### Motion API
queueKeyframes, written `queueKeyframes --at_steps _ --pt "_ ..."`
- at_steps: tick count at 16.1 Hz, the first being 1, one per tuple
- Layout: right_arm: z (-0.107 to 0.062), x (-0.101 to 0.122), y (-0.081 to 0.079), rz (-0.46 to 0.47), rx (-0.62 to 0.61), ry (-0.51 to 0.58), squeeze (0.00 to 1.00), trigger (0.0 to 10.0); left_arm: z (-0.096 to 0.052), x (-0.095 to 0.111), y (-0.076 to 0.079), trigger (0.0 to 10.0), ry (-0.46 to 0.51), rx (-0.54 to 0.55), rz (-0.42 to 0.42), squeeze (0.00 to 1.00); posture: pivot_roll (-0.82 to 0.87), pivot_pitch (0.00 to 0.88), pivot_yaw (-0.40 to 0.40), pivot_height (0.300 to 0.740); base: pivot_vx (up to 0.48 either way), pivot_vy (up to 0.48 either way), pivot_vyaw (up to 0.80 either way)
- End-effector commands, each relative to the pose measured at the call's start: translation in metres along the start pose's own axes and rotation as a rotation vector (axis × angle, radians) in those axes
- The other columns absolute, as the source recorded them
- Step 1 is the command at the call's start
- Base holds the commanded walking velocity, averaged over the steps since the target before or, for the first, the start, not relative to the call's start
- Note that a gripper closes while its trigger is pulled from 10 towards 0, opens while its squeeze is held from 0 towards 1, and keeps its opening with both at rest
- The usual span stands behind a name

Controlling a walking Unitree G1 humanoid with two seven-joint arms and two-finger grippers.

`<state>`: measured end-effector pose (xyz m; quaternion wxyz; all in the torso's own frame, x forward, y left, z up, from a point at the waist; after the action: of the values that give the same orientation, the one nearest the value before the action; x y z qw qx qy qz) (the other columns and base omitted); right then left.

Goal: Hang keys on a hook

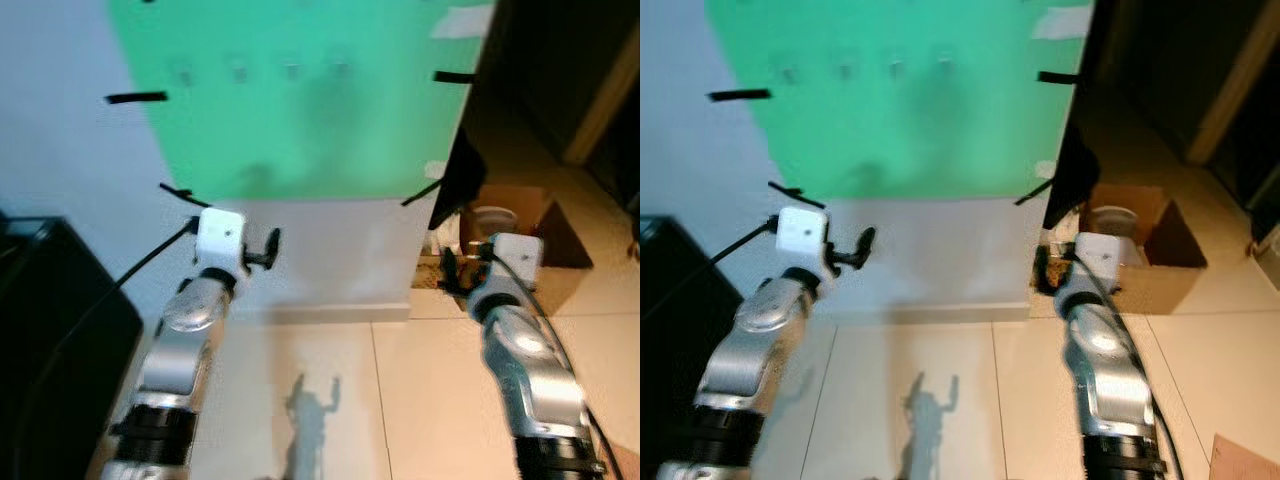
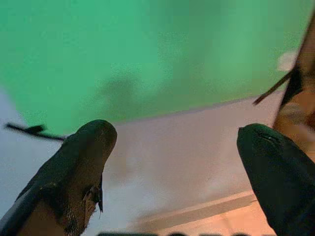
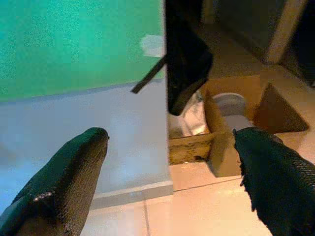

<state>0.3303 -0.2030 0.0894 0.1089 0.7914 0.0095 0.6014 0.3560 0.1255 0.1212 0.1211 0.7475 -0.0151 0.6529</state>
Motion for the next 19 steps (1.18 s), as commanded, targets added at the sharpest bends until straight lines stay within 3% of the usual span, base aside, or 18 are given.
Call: queueKeyframes --at_steps 1,8,10,19 --pt "0.001 0.008 -0.010 0.029 0.038 0.022 0.00 10.0 -0.002 0.000 -0.012 10.0 -0.006 0.033 0.018 0.00 -0.15 0.000 0.044 0.740 0.356 0.000 0.00" --pt "0.002 0.013 -0.004 -0.014 0.024 0.034 0.00 10.0 0.001 -0.002 -0.008 10.0 -0.007 0.022 -0.008 0.02 -0.15 0.000 0.045 0.740 0.353 0.000 0.00" --pt "0.002 0.020 -0.009 -0.091 0.034 0.058 0.00 10.0 0.000 0.000 -0.008 10.0 -0.002 -0.001 -0.019 0.03 -0.15 0.000 0.072 0.740 0.317 0.000 0.00" --pt "-0.001 0.020 -0.019 -0.055 0.044 0.066 0.00 10.0 0.001 0.004 -0.009 10.0 -0.004 -0.028 -0.012 0.05 -0.14 0.000 0.105 0.740 0.350 0.000 0.00"
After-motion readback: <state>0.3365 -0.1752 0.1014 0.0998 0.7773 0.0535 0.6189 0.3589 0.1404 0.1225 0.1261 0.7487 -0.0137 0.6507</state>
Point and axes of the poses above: a point about 5 cm out from each wrist's last joint towards the gripper, its own z axis pointing out of the wrist towards the gripper, its own x axis along the axis of the wrist's last joint, y = z × x, the point moved 5 cm from there along z, pointing out of the wrist towards the gripper, and after that the axes turned 14 degrees about -z, right-handed, at the moved point
